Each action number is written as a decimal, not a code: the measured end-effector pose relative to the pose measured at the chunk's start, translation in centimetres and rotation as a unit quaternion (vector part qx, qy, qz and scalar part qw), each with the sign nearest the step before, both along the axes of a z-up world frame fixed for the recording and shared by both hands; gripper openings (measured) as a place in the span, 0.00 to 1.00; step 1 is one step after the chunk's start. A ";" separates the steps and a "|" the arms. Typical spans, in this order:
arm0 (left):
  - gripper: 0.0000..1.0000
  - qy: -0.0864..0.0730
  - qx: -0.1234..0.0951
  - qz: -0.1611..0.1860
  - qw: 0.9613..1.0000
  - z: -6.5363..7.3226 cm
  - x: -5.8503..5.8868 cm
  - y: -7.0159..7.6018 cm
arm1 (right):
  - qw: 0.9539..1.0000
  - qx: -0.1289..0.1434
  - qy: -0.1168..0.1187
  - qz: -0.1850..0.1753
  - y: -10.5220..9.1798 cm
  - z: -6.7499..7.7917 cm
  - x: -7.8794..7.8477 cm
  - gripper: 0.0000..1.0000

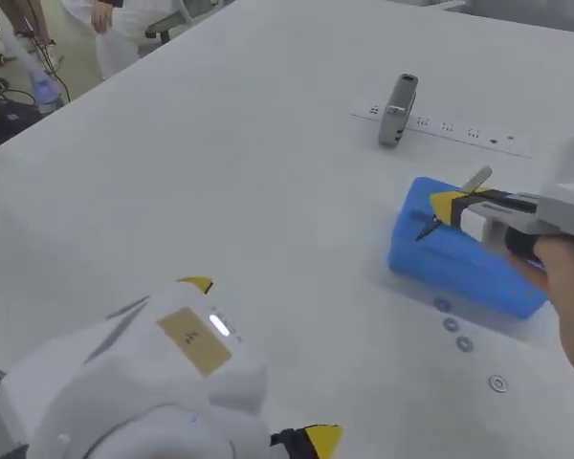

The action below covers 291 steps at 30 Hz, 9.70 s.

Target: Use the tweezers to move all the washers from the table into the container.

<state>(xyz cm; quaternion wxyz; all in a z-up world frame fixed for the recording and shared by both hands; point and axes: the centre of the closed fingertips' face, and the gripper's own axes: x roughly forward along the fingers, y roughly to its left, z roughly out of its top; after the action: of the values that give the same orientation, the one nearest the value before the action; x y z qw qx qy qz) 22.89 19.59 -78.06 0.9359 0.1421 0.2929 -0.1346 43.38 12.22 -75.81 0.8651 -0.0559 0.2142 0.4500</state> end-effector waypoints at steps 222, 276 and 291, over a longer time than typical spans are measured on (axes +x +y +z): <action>0.87 0.007 0.033 -0.004 0.999 -0.4 -0.1 0.4 | 0.995 -0.098 0.003 0.021 -4.4 -4.4 -6.4 0.02; 0.87 0.015 0.044 -0.007 0.999 -0.8 -0.2 0.3 | 0.999 -0.045 -0.022 0.010 -4.1 1.1 -3.9 0.01; 0.87 0.018 0.046 -0.008 0.999 -0.9 -0.3 0.3 | 0.998 -0.051 -0.034 -0.004 -3.4 0.6 -1.2 0.01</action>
<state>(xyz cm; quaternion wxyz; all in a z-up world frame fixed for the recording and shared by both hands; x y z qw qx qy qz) 22.63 19.94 -78.95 0.9218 0.1847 0.3145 -0.1312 42.19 8.86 -75.26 0.8697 -0.1144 0.2070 0.4332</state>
